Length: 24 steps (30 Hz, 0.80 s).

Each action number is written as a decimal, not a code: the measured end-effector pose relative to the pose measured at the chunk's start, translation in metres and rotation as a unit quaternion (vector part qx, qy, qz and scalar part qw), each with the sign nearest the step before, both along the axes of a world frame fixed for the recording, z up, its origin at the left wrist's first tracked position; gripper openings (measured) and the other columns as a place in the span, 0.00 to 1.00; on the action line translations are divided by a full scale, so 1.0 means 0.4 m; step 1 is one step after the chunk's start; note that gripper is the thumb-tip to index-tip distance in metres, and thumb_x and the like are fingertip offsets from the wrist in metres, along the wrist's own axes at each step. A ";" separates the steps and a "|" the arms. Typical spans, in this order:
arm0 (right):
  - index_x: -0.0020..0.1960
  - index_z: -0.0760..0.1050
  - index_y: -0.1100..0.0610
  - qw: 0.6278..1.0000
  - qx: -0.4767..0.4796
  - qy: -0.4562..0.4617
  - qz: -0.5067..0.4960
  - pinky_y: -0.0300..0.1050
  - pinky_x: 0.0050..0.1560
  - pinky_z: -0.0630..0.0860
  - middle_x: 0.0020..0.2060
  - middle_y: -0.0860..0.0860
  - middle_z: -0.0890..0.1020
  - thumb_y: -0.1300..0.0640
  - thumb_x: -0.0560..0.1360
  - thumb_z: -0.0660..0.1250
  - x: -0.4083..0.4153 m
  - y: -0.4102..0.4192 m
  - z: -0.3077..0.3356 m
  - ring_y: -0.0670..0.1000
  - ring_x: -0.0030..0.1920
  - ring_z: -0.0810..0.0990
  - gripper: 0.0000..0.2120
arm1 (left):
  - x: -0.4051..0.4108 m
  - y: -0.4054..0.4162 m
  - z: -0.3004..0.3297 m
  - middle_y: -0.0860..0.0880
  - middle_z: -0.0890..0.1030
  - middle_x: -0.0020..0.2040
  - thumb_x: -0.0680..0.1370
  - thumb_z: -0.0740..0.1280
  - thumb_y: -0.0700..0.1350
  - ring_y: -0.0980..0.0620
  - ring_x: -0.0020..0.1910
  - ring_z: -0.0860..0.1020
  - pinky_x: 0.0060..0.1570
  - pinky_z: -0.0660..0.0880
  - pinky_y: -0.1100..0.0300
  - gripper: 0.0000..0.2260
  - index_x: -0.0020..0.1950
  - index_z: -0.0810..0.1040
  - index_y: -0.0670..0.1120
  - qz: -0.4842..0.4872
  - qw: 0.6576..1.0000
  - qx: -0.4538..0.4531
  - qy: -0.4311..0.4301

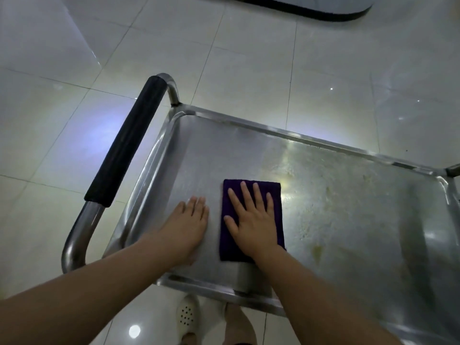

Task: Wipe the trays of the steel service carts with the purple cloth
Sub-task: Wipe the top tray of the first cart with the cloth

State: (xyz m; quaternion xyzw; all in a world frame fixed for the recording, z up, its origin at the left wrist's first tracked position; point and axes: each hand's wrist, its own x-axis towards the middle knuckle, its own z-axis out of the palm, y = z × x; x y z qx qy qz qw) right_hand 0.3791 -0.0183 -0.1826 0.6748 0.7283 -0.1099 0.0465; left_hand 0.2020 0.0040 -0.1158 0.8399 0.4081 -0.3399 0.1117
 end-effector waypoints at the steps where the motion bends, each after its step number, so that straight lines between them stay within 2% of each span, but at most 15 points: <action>1: 0.78 0.44 0.43 1.000 -0.005 -0.002 0.004 0.59 0.74 0.37 0.78 0.50 0.46 0.36 0.76 0.41 0.015 0.032 0.001 0.55 0.78 0.41 0.32 | 0.002 0.002 0.000 0.35 0.37 0.76 0.73 0.70 0.55 0.37 0.76 0.40 0.73 0.44 0.45 0.50 0.76 0.36 0.38 0.010 1.000 -0.002 -0.001; 6: 0.77 0.38 0.43 1.000 -0.006 -0.018 0.013 0.59 0.74 0.34 0.78 0.49 0.40 0.35 0.74 0.34 0.081 0.195 0.003 0.54 0.77 0.35 0.33 | 0.008 0.018 -0.008 0.37 0.35 0.76 0.72 0.71 0.54 0.38 0.75 0.37 0.72 0.40 0.45 0.51 0.76 0.34 0.40 0.049 0.998 -0.033 -0.004; 12: 0.78 0.41 0.43 1.000 0.003 -0.007 0.024 0.58 0.74 0.34 0.78 0.49 0.42 0.36 0.76 0.39 0.143 0.349 -0.005 0.54 0.77 0.36 0.32 | 0.029 0.035 0.000 0.40 0.31 0.75 0.75 0.70 0.51 0.41 0.74 0.33 0.66 0.32 0.50 0.49 0.75 0.32 0.41 0.095 0.994 -0.056 0.000; 18: 0.78 0.41 0.44 0.999 0.014 -0.007 0.045 0.59 0.75 0.36 0.79 0.49 0.42 0.37 0.80 0.43 0.199 0.441 -0.004 0.55 0.77 0.37 0.30 | 0.055 0.051 0.006 0.41 0.30 0.75 0.75 0.69 0.51 0.42 0.74 0.32 0.65 0.32 0.50 0.49 0.75 0.31 0.42 0.111 0.991 -0.072 0.028; 22: 0.78 0.41 0.44 1.000 0.020 -0.004 -0.002 0.60 0.75 0.35 0.78 0.49 0.42 0.38 0.80 0.43 0.205 0.429 -0.003 0.55 0.77 0.36 0.30 | 0.060 0.053 -0.002 0.42 0.28 0.72 0.75 0.69 0.52 0.43 0.68 0.27 0.67 0.32 0.49 0.50 0.73 0.29 0.42 0.114 0.990 -0.077 0.031; 24: 0.78 0.40 0.45 0.999 0.019 -0.002 -0.043 0.60 0.74 0.34 0.78 0.50 0.42 0.38 0.80 0.43 0.203 0.413 -0.004 0.56 0.77 0.37 0.30 | 0.061 0.053 -0.002 0.42 0.28 0.73 0.75 0.69 0.53 0.43 0.70 0.28 0.68 0.33 0.49 0.50 0.74 0.30 0.42 0.110 0.991 -0.075 0.031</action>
